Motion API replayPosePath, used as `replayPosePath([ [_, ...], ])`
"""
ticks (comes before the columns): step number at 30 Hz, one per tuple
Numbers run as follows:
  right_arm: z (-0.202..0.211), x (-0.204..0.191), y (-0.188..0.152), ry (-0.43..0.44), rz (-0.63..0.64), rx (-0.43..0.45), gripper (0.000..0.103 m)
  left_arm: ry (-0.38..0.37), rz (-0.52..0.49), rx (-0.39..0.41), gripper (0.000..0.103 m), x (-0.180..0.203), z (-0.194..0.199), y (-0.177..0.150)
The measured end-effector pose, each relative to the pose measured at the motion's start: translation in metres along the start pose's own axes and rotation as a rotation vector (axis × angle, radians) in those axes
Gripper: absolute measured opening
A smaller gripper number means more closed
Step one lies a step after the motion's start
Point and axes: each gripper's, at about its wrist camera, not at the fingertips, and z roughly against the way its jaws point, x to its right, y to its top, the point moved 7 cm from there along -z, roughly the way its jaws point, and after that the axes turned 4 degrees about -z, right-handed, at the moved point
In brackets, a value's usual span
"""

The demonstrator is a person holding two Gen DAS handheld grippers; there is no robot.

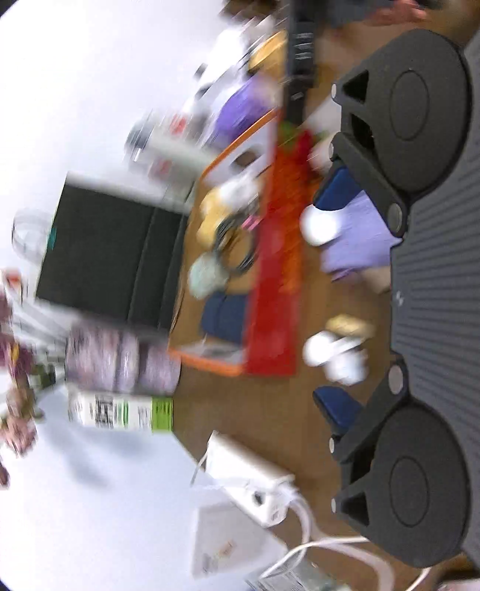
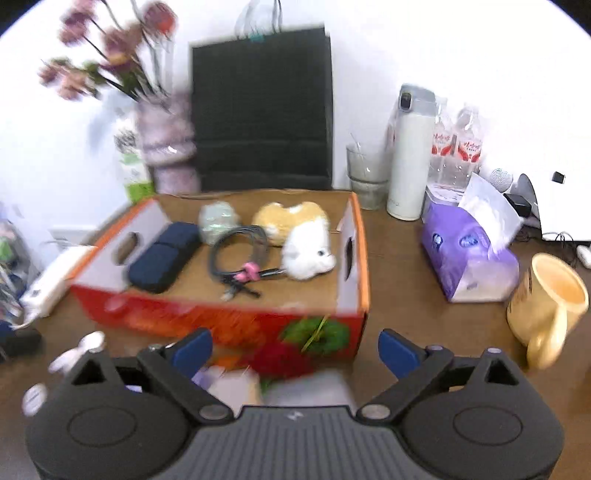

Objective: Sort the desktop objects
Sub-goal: 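Carry the cable and pouch into the red box and open both tools, then grasp the white round lid with the right tool while the left tool grasps the small white round case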

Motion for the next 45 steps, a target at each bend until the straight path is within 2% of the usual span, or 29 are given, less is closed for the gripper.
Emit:
replayPosePath([
  [3,0.021,-0.005,-0.036,0.021,-0.029,-0.012,0.098,0.014,-0.022,-0.012,0.103,0.006,0.015,-0.039],
  [8,0.047,-0.021,-0.097,0.084,-0.050,0.011,0.098,0.018,0.033,-0.021,0.103,-0.002,0.031,-0.081],
  [12,0.043,-0.037,-0.130,0.080,0.017,-0.034,0.098,0.018,-0.025,-0.044,0.103,0.004,0.030,-0.093],
  [13,0.042,-0.040,-0.134,0.071,0.039,-0.040,0.098,0.013,-0.030,-0.026,0.103,0.006,0.033,-0.095],
  [16,0.043,-0.044,-0.143,0.061,0.050,-0.025,0.098,0.013,-0.041,-0.033,0.103,0.008,0.031,-0.099],
  [18,0.044,-0.046,-0.147,0.050,0.072,-0.008,0.099,0.009,-0.047,-0.067,0.103,0.009,0.027,-0.101],
  [21,0.043,-0.048,-0.150,0.031,0.105,-0.012,0.099,-0.003,-0.043,-0.062,0.103,0.009,0.028,-0.103],
  [27,0.038,-0.047,-0.149,0.038,0.096,-0.021,0.103,0.032,-0.058,-0.087,0.103,0.011,0.023,-0.104],
  [31,0.038,-0.048,-0.150,0.029,0.103,-0.022,0.103,0.040,-0.059,-0.064,0.103,0.010,0.027,-0.102],
  [34,0.038,-0.045,-0.149,0.019,0.095,-0.024,0.103,0.168,-0.060,0.004,0.103,-0.004,0.040,-0.092],
  [35,0.038,-0.044,-0.148,0.022,0.101,-0.025,0.101,0.186,-0.064,0.020,0.103,-0.008,0.042,-0.088],
  [37,0.035,-0.042,-0.141,0.018,0.115,-0.023,0.090,0.186,-0.065,0.044,0.103,-0.019,0.040,-0.078],
  [41,0.022,-0.032,-0.116,0.020,0.086,0.006,0.079,0.231,-0.025,0.003,0.102,-0.041,0.016,-0.067],
  [43,0.013,-0.029,-0.108,0.016,0.071,0.001,0.068,0.212,0.011,-0.011,0.099,-0.047,0.006,-0.064],
  [45,0.005,-0.026,-0.104,0.010,0.055,-0.007,0.065,0.185,0.026,-0.028,0.098,-0.048,-0.003,-0.062],
])
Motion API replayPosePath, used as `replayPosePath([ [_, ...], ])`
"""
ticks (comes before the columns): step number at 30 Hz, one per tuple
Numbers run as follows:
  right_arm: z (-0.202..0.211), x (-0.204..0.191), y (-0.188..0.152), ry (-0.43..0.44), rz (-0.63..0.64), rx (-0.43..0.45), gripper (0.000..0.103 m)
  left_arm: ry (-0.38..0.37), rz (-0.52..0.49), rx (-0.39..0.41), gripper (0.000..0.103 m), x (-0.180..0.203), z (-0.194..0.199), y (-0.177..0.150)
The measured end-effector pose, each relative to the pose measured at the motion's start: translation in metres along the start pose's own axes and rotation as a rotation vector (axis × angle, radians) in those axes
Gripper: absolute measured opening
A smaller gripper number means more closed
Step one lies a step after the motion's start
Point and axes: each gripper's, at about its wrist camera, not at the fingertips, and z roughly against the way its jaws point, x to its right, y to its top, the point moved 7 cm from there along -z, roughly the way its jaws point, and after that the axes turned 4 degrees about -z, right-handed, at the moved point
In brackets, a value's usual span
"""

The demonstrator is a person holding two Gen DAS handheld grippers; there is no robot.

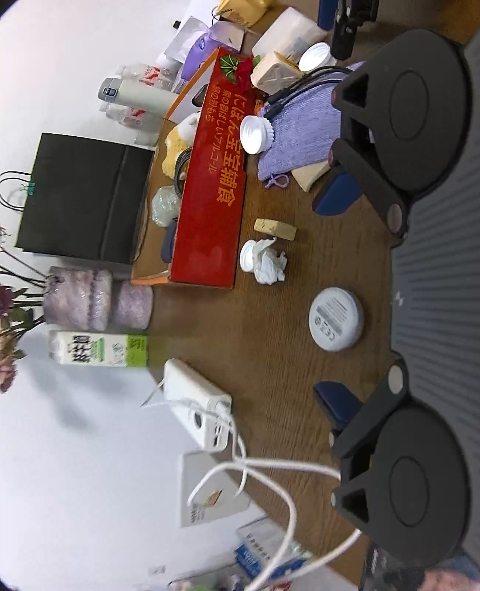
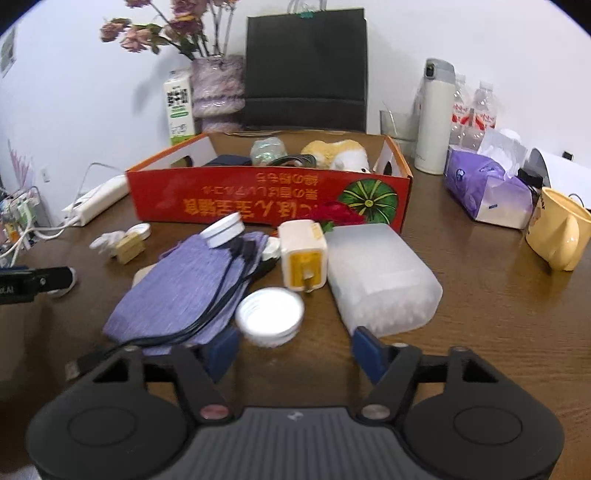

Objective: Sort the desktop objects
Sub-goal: 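Grasp the white round lid with the right tool while the left tool grasps the small white round case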

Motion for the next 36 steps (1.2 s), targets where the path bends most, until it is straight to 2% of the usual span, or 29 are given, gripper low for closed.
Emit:
replayPosePath([
  [5,-0.010,-0.004,0.002,-0.008,0.031,0.006,0.065,0.008,0.009,-0.044,0.088,-0.003,-0.019,-0.001],
  [8,-0.014,-0.008,0.004,0.004,0.040,0.009,0.065,0.000,0.027,-0.029,0.081,-0.005,-0.020,0.000],
  [9,-0.015,-0.009,0.004,0.004,0.041,0.012,0.065,-0.005,0.029,-0.024,0.074,-0.006,-0.021,0.001],
  [10,-0.016,-0.010,0.005,0.003,0.042,0.018,0.062,-0.004,0.025,-0.019,0.061,-0.005,-0.020,0.001],
  [11,-0.016,-0.011,0.005,0.006,0.041,0.025,0.060,0.001,0.017,-0.014,0.054,-0.004,-0.019,0.000],
  [12,-0.016,-0.012,0.005,0.011,0.039,0.031,0.051,0.002,0.008,-0.010,0.041,-0.003,-0.018,0.000],
  [16,-0.015,-0.018,0.004,0.018,0.051,0.040,0.039,-0.030,-0.044,-0.005,0.039,0.009,-0.011,-0.005],
  [22,-0.003,-0.014,-0.004,0.003,0.029,0.042,0.039,-0.056,-0.069,-0.011,0.039,0.019,0.004,-0.016],
  [26,0.016,-0.008,-0.018,-0.004,0.016,0.037,0.039,-0.077,-0.072,-0.020,0.039,0.024,0.020,-0.027],
  [29,0.034,-0.003,-0.031,0.005,0.002,0.036,0.039,-0.100,-0.109,-0.031,0.039,0.032,0.036,-0.038],
  [36,0.080,-0.012,-0.057,0.036,0.032,0.075,0.039,-0.193,-0.156,-0.024,0.039,0.048,0.072,-0.064],
])
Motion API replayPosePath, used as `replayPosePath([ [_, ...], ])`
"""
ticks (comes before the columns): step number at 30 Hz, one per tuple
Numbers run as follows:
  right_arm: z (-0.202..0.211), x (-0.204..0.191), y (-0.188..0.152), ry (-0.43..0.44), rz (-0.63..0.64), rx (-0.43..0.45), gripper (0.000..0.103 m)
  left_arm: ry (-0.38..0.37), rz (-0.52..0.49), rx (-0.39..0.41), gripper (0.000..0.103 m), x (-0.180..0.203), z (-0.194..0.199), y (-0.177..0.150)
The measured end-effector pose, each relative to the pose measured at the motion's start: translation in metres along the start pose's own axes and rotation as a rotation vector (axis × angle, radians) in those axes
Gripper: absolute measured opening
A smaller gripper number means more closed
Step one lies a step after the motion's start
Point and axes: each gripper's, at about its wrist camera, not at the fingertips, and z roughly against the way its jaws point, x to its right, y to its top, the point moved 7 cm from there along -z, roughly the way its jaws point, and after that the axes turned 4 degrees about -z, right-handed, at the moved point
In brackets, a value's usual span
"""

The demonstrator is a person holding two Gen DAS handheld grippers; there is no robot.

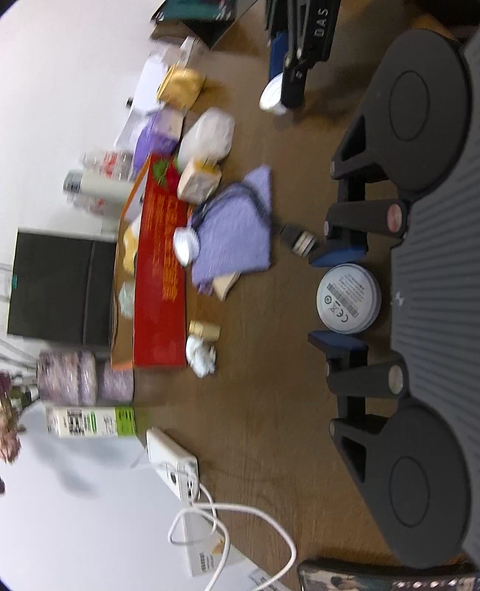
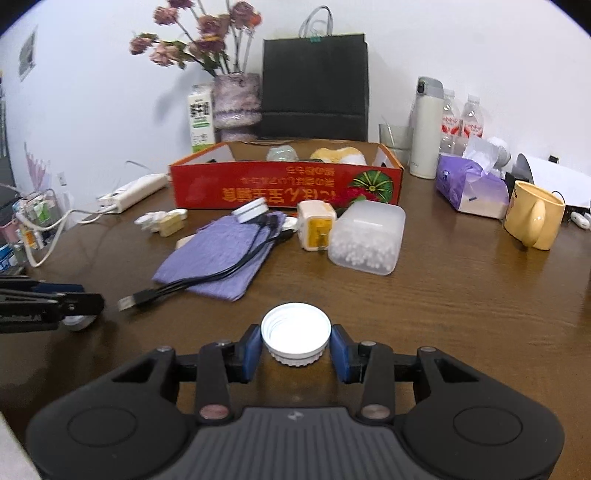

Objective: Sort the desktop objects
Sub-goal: 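Grasp the white round lid with the right tool while the left tool grasps the small white round case, then carry both white round items into the red box and release them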

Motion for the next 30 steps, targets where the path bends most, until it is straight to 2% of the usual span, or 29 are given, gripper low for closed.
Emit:
replayPosePath([
  [5,0.007,-0.021,-0.010,0.016,0.070,0.009,0.039,0.002,-0.056,-0.002,0.040,0.011,0.002,-0.004],
  [8,0.005,-0.027,-0.012,0.019,0.083,0.003,0.039,-0.004,-0.077,-0.012,0.055,0.013,0.003,-0.008],
  [9,0.004,-0.028,-0.012,0.021,0.084,0.002,0.039,-0.004,-0.083,-0.011,0.055,0.013,0.003,-0.009],
  [10,0.003,-0.028,-0.011,0.021,0.082,0.002,0.039,-0.005,-0.091,-0.002,0.054,0.013,0.004,-0.011],
  [11,0.003,-0.028,-0.010,0.022,0.080,0.004,0.039,0.001,-0.093,0.005,0.043,0.013,0.005,-0.012],
  [12,0.003,-0.028,-0.009,0.025,0.075,0.008,0.039,0.006,-0.091,0.011,0.040,0.011,0.006,-0.012],
  [14,0.004,-0.027,-0.005,0.043,0.068,0.022,0.039,-0.024,-0.073,0.002,0.040,0.009,0.008,-0.009],
  [17,0.007,-0.025,0.012,0.077,0.059,0.055,0.039,-0.086,-0.030,0.031,0.040,0.003,0.015,0.005],
  [20,0.006,-0.018,0.046,0.093,0.036,0.096,0.039,-0.113,0.001,0.078,0.040,-0.006,0.016,0.042],
  [24,-0.015,-0.011,0.113,0.113,0.012,0.132,0.039,-0.117,0.010,0.139,0.040,-0.017,0.000,0.133],
  [27,-0.052,0.000,0.176,0.097,0.017,0.120,0.039,-0.089,-0.033,0.110,0.040,-0.018,-0.053,0.204],
  [30,-0.110,0.021,0.230,0.076,-0.040,0.035,0.039,-0.028,-0.062,0.035,0.040,-0.020,-0.123,0.247],
])
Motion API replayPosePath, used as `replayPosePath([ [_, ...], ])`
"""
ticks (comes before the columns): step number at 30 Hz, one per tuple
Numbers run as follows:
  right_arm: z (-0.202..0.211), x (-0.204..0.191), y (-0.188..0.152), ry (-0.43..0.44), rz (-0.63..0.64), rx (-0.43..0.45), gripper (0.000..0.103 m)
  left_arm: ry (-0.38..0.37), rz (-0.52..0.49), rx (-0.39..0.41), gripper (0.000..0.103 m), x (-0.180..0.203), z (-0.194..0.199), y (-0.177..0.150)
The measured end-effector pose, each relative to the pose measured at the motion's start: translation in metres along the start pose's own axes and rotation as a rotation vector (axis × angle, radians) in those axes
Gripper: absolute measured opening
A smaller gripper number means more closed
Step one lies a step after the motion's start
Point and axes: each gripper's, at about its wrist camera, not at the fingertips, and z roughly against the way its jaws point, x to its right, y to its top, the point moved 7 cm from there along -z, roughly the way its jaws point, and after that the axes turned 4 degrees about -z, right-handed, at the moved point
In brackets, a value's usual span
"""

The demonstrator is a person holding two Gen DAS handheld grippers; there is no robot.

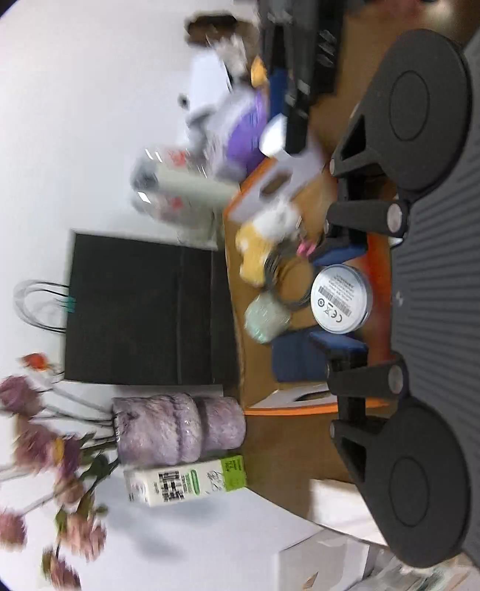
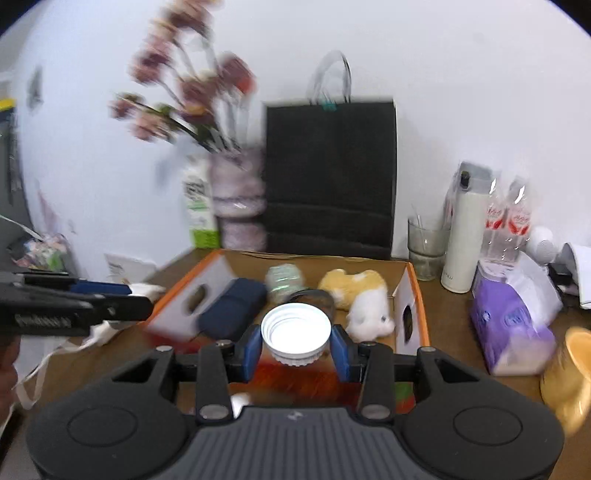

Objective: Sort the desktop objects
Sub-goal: 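Carry both white round items into the red box and release them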

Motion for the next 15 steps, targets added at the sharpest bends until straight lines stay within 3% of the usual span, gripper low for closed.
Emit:
replayPosePath([
  [4,-0.088,0.013,0.035,0.074,-0.082,-0.156,0.039,0.048,-0.034,-0.116,0.040,-0.005,-0.097,0.019],
  [8,-0.165,0.013,0.031,0.060,-0.093,-0.292,0.041,0.105,0.017,-0.203,0.041,-0.023,-0.160,0.009],
  [10,-0.189,0.017,0.024,0.037,-0.120,-0.331,0.040,0.075,0.067,-0.252,0.044,-0.032,-0.172,0.006],
  [11,-0.197,0.021,0.021,0.034,-0.143,-0.343,0.041,0.056,0.107,-0.238,0.045,-0.037,-0.170,0.008],
  [13,-0.201,0.026,0.017,0.045,-0.198,-0.343,0.046,0.058,0.152,-0.186,0.064,-0.047,-0.160,0.015],
  [15,-0.197,0.027,0.016,0.067,-0.226,-0.331,0.049,0.055,0.157,-0.168,0.071,-0.054,-0.150,0.019],
])
